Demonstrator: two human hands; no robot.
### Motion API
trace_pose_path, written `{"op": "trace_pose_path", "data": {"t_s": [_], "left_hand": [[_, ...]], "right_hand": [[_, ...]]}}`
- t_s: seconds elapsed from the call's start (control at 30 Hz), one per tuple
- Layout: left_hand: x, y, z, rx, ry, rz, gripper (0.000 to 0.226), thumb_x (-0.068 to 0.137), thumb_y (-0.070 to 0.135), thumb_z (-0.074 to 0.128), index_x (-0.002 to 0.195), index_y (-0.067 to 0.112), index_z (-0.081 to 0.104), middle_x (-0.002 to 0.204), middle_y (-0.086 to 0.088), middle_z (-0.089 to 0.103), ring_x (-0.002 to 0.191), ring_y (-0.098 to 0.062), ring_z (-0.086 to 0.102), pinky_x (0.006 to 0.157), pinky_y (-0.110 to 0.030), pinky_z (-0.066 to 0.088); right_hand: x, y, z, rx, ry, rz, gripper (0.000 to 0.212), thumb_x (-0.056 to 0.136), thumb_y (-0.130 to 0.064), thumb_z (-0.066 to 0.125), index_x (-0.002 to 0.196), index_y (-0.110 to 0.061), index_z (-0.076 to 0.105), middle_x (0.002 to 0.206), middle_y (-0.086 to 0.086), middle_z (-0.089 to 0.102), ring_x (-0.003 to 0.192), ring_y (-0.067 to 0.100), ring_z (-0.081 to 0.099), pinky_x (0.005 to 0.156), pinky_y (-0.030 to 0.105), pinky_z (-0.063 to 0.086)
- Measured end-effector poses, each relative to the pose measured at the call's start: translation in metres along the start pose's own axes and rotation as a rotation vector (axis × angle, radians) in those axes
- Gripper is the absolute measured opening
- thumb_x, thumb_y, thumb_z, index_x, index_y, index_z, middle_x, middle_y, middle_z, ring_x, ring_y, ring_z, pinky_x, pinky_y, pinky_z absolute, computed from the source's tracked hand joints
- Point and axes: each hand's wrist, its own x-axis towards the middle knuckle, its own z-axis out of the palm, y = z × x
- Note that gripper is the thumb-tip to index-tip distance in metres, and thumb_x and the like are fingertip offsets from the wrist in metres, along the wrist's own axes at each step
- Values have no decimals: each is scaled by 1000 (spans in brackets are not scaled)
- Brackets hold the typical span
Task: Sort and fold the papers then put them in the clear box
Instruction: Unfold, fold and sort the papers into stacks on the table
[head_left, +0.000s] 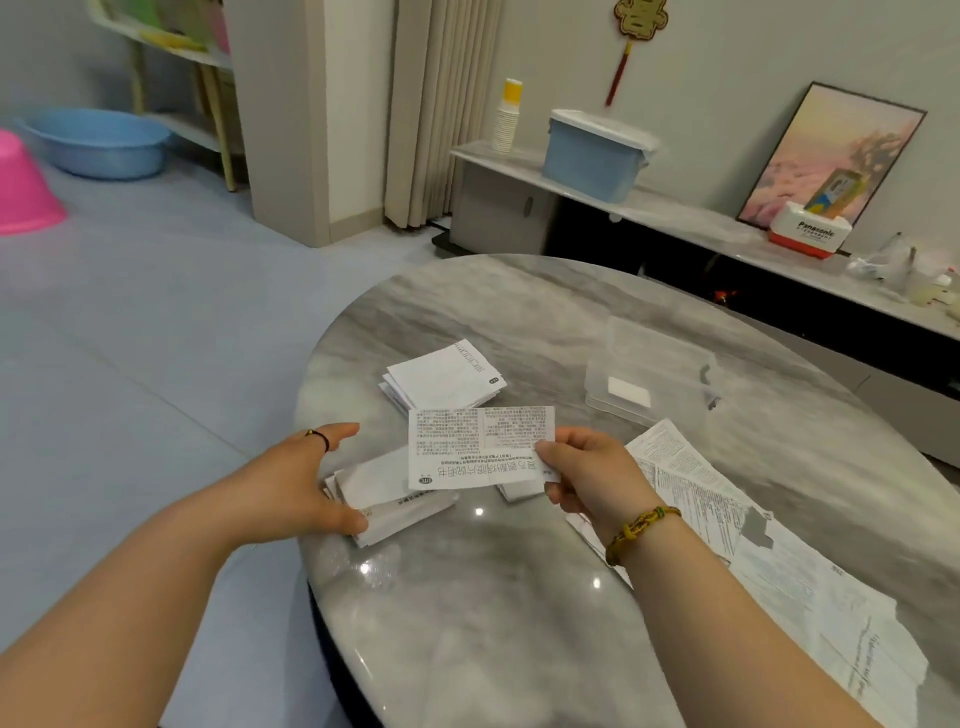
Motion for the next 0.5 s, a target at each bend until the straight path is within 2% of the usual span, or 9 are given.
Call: {"op": "trace_pose_path", "data": {"t_s": [0.17,0.27,0.4,0.5], "left_hand": [[4,-7,-5,93,-23,0,104,66,26,81,145,29,14,148,4,27,135,-13,31,102,-21,32],[4,-8,-6,118,-48,16,102,66,24,80,145,30,15,145,7,32,132,-11,35,96,-16,33],[8,-12,-4,130,-62,-6,108,66,24,80,146,30,7,145,5,32,131,-10,36,93,-14,32],[10,-11,-2,135,-79,-21,109,67,23,80,146,29,5,145,5,32,126,-8,40,88,-11,32]], "right_hand": [[20,-7,31,-108,-42,15,28,91,-3,48,66,-14,54,58,1,50,23,0,32,31,9,25],[31,-3,42,-201,-79,-2,27,90,-5,50,65,-15,54,56,1,49,23,0,32,30,10,26],[40,5,52,-287,-106,-22,31,89,-3,51,62,-19,53,36,-15,51,27,-8,41,33,4,28],[41,9,55,-337,-138,-26,31,89,-4,51,63,-21,53,57,-12,54,40,-7,49,38,1,33]]}}
